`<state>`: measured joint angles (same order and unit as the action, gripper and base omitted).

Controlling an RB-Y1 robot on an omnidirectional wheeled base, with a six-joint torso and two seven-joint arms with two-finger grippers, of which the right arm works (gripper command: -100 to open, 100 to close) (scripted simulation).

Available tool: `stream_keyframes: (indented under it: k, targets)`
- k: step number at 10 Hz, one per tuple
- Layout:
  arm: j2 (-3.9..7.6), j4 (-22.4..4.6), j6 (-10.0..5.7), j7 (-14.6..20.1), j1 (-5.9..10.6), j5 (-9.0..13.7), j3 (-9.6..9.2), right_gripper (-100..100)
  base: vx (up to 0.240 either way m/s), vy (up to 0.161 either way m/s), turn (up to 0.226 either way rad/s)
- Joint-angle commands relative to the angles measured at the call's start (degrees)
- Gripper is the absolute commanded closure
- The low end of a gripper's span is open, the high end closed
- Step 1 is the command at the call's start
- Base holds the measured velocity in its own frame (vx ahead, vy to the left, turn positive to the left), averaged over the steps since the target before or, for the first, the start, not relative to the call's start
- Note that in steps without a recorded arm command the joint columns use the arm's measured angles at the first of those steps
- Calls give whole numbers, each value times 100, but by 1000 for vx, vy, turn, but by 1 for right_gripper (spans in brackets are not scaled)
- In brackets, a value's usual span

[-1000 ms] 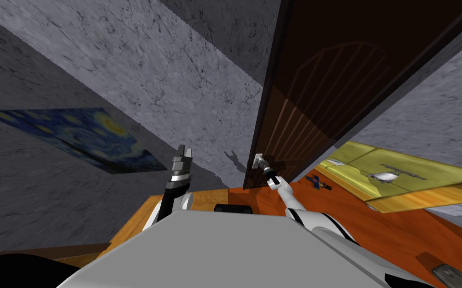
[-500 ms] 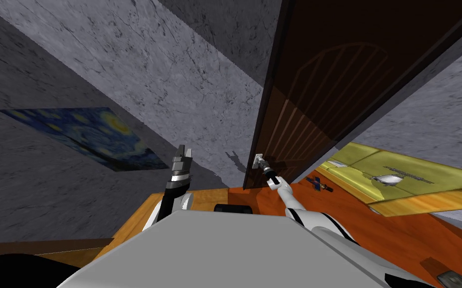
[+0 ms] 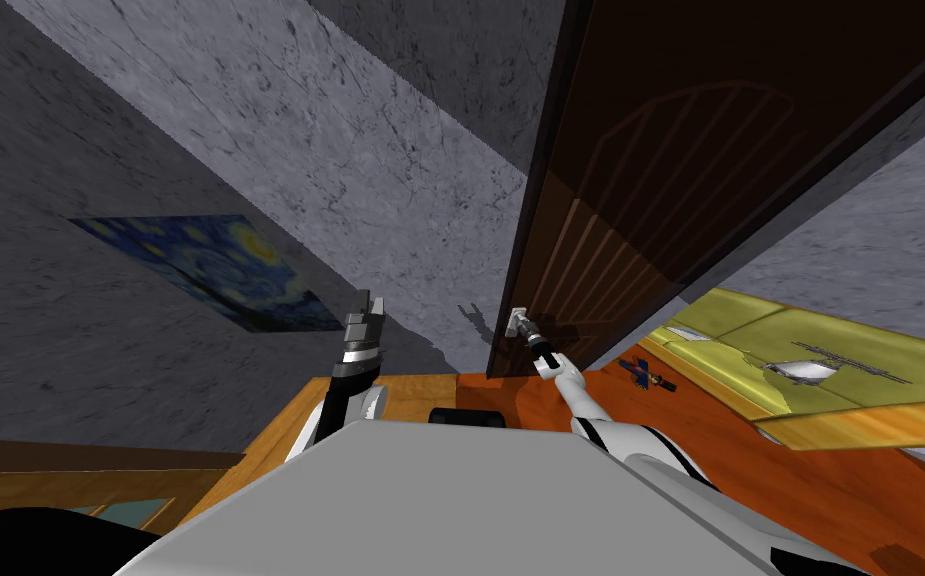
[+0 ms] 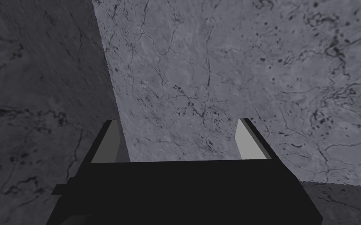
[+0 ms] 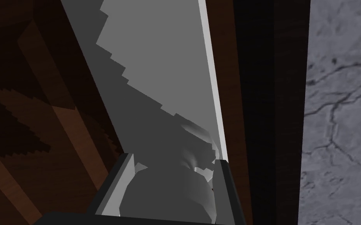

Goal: Pull the door open

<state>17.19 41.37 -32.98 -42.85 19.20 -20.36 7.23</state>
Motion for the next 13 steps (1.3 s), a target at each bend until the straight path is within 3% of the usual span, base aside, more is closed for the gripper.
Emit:
stream_keyframes:
  k: [1,5,6,8,11,13]
  targets:
    - [12,-12,-8,192,18,66,15,100,-36,-46,46]
    - [12,-7,15,817,24,359,-25,100,-42,-38,63]
    - [12,-7,15,837,24,359,-25,100,-25,-34,45]
    - [11,-3,32,1209,29,587,-55,100,-41,-51,96]
    - [11,-1,41,1521,31,703,-71,100,-36,-38,54]
    - [11,4,62,1889,37,969,-107,100,-61,-50,104]
